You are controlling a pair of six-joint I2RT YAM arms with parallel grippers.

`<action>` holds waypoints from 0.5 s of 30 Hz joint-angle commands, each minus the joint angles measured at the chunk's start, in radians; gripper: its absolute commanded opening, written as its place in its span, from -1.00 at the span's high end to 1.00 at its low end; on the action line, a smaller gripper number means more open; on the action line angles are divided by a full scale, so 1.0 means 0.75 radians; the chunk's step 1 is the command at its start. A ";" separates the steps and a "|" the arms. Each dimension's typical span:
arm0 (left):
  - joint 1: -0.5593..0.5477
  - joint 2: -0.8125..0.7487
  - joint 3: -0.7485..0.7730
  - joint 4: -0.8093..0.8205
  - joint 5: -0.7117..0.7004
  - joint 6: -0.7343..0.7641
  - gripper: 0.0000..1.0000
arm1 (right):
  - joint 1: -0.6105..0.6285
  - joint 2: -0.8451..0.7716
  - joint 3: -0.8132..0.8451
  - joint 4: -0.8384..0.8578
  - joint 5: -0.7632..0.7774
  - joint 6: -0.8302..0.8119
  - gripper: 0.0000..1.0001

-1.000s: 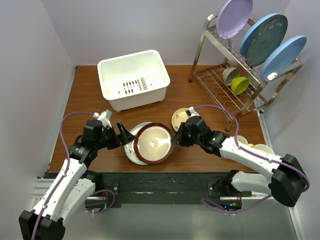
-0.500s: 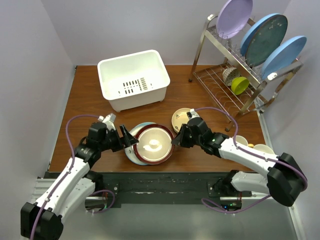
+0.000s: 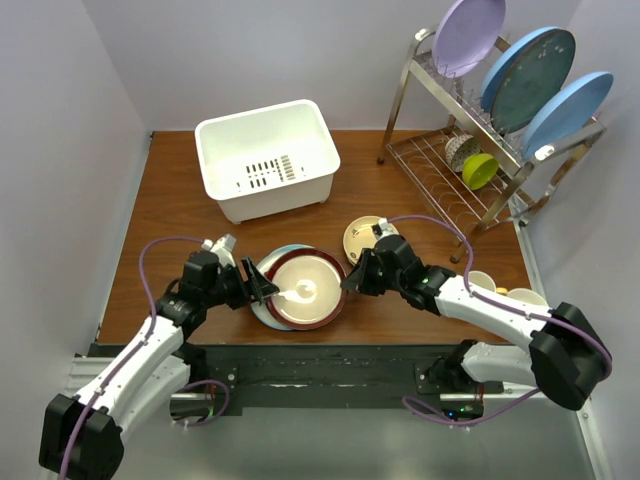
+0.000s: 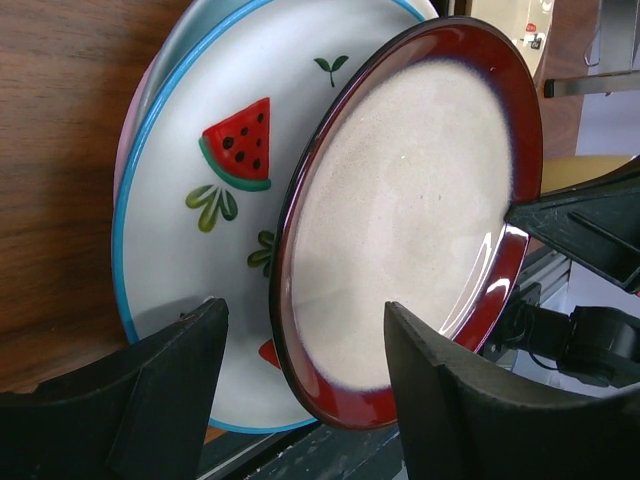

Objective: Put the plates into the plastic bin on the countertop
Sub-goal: Pick up the plate from the corner of the board.

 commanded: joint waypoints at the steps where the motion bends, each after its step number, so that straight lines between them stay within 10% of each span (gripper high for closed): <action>1: -0.016 0.008 -0.040 0.114 0.038 -0.037 -0.34 | -0.007 0.016 -0.016 0.070 -0.033 0.006 1.00; 15: -0.047 0.022 -0.132 0.245 0.055 -0.088 -0.14 | -0.011 0.045 -0.028 0.111 -0.071 0.020 1.00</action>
